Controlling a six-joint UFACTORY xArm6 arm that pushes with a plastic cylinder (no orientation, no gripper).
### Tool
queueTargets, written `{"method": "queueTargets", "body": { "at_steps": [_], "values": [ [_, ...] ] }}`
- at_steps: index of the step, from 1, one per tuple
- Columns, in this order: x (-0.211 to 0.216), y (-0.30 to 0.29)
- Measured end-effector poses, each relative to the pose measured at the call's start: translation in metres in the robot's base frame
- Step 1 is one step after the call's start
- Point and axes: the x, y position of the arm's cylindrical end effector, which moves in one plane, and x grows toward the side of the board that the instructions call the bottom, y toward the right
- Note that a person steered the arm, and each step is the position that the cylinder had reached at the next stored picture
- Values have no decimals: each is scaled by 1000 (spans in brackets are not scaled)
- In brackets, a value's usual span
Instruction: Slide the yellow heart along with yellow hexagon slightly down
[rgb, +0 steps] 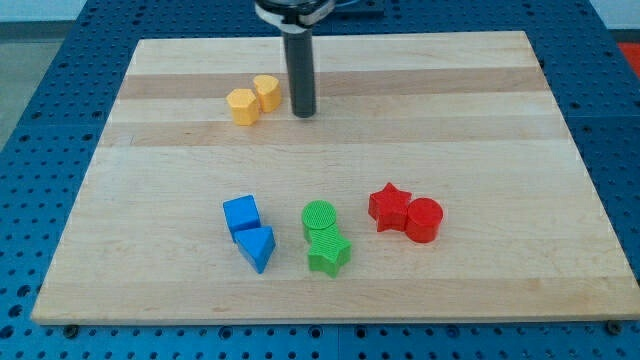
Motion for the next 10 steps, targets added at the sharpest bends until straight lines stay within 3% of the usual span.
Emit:
{"method": "queueTargets", "body": {
  "at_steps": [1, 2, 5, 10],
  "values": [
    [-47, 2],
    [-59, -1],
    [-59, -46],
    [9, -135]
  ]
}}
